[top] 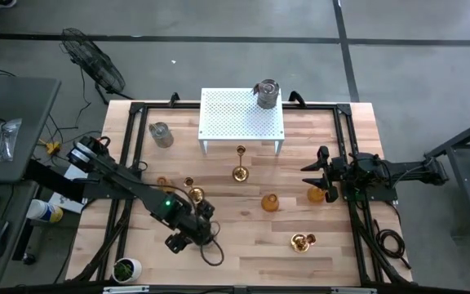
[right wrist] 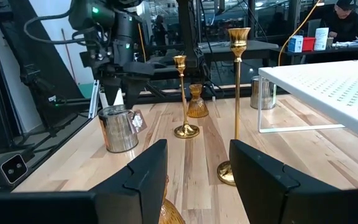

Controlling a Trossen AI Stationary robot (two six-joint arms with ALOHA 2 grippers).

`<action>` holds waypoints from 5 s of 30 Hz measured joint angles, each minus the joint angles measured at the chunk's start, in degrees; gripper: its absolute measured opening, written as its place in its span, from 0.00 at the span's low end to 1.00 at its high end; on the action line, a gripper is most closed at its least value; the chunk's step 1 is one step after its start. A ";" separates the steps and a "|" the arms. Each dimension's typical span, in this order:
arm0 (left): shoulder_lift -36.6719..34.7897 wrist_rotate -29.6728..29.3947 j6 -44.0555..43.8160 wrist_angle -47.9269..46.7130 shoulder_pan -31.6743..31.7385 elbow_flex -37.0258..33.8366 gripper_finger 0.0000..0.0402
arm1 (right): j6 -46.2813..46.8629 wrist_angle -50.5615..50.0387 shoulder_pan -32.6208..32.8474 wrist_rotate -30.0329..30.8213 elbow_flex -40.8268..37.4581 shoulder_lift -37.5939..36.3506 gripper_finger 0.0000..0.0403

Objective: Pick & Place candle stick holders
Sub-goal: Put the bottom silver scented candle aligned with the other silver scented candle on the shelf

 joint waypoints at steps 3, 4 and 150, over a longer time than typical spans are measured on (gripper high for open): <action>-0.11 0.08 1.14 0.61 -0.09 0.00 1.00 | 0.00 0.05 0.02 0.00 0.01 0.03 0.41; -0.11 0.22 1.20 0.39 -0.38 0.00 1.00 | 0.00 0.13 0.01 0.00 0.02 0.14 0.41; 6.27 -7.78 -14.17 -45.36 33.66 61.18 0.89 | 0.00 0.26 0.02 -0.02 0.02 0.58 0.41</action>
